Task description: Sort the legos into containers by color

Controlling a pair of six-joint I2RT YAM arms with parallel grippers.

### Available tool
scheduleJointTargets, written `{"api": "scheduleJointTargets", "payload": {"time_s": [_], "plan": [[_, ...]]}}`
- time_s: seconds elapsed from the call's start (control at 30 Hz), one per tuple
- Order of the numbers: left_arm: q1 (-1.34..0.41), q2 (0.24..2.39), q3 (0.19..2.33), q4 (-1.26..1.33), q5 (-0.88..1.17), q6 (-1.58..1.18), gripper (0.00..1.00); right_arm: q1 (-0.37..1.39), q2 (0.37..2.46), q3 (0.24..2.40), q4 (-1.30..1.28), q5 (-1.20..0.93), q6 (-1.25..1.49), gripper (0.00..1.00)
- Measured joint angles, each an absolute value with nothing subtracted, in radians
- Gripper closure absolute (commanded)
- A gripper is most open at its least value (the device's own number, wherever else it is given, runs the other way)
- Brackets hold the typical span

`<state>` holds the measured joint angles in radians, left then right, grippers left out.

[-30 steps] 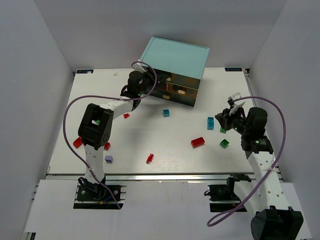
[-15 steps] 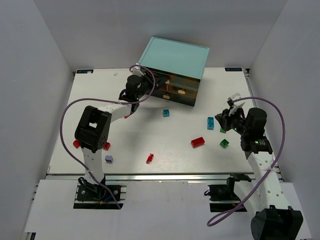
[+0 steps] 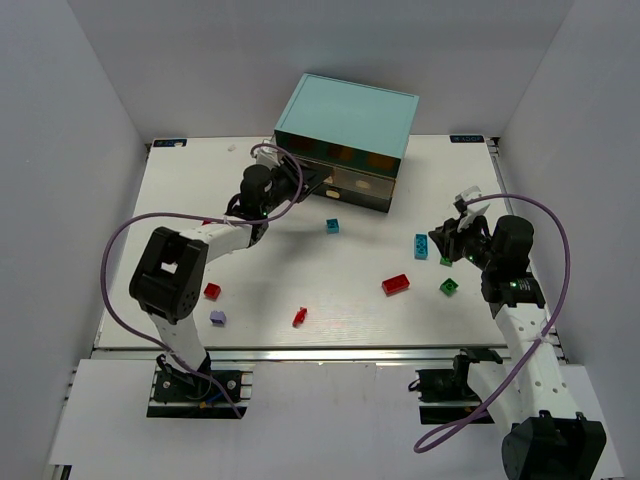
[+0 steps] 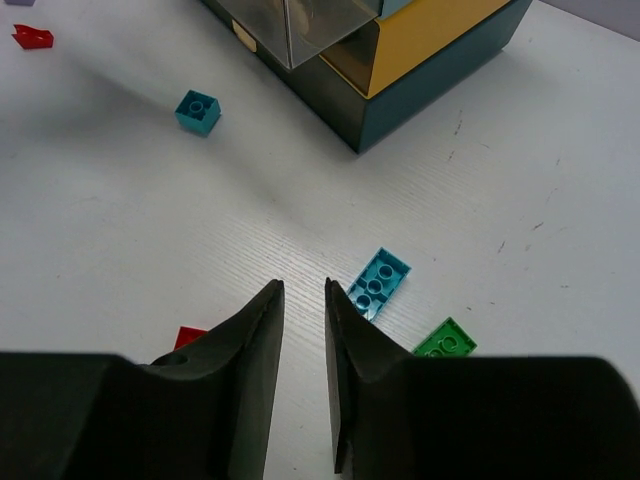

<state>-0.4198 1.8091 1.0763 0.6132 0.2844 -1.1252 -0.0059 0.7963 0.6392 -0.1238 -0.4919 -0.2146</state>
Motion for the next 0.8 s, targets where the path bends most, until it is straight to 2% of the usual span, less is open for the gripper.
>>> {"api": "scheduleJointTargets", "payload": {"time_s": [0.03, 0.07, 0.1, 0.13, 0.17, 0.23, 0.4, 0.6, 0.7, 0.77, 0.8], "plan": [[-0.420, 1.803, 1.071, 0.612, 0.286, -1.124, 0.70, -0.006, 0.797, 0.639, -0.124, -0.492, -0.216, 0.56], [-0.420, 1.799, 1.068, 0.610, 0.288, -1.122, 0.55, -0.006, 0.797, 0.639, -0.124, -0.493, -0.221, 0.48], [-0.419, 1.798, 1.067, 0.609, 0.290, -1.122, 0.48, -0.006, 0.797, 0.639, -0.125, -0.496, -0.228, 0.39], [-0.418, 1.798, 1.067, 0.608, 0.295, -1.119, 0.43, -0.006, 0.797, 0.639, -0.126, -0.501, -0.237, 0.25], [-0.416, 1.798, 1.067, 0.607, 0.298, -1.111, 0.32, -0.006, 0.797, 0.639, -0.128, -0.512, -0.249, 0.21], [-0.410, 1.795, 1.067, 0.606, 0.304, -1.100, 0.28, -0.006, 0.797, 0.639, -0.138, -0.542, -0.290, 0.14], [-0.405, 1.785, 1.067, 0.599, 0.318, -1.088, 0.23, -0.006, 0.797, 0.639, -0.186, -0.653, -0.399, 0.11], [-0.395, 1.723, 1.067, 0.524, 0.325, -1.041, 0.23, -0.006, 0.773, 0.614, -0.305, -0.888, -0.667, 0.14], [-0.394, 1.641, 1.066, 0.419, 0.312, -0.989, 0.28, -0.005, 0.765, 0.592, -0.394, -1.004, -0.830, 0.18], [-0.394, 1.569, 1.065, 0.327, 0.286, -0.951, 0.42, -0.005, 0.767, 0.585, -0.450, -1.054, -0.930, 0.22], [-0.394, 1.526, 1.065, 0.264, 0.264, -0.928, 0.47, -0.005, 0.769, 0.583, -0.475, -1.073, -0.972, 0.30]]}}
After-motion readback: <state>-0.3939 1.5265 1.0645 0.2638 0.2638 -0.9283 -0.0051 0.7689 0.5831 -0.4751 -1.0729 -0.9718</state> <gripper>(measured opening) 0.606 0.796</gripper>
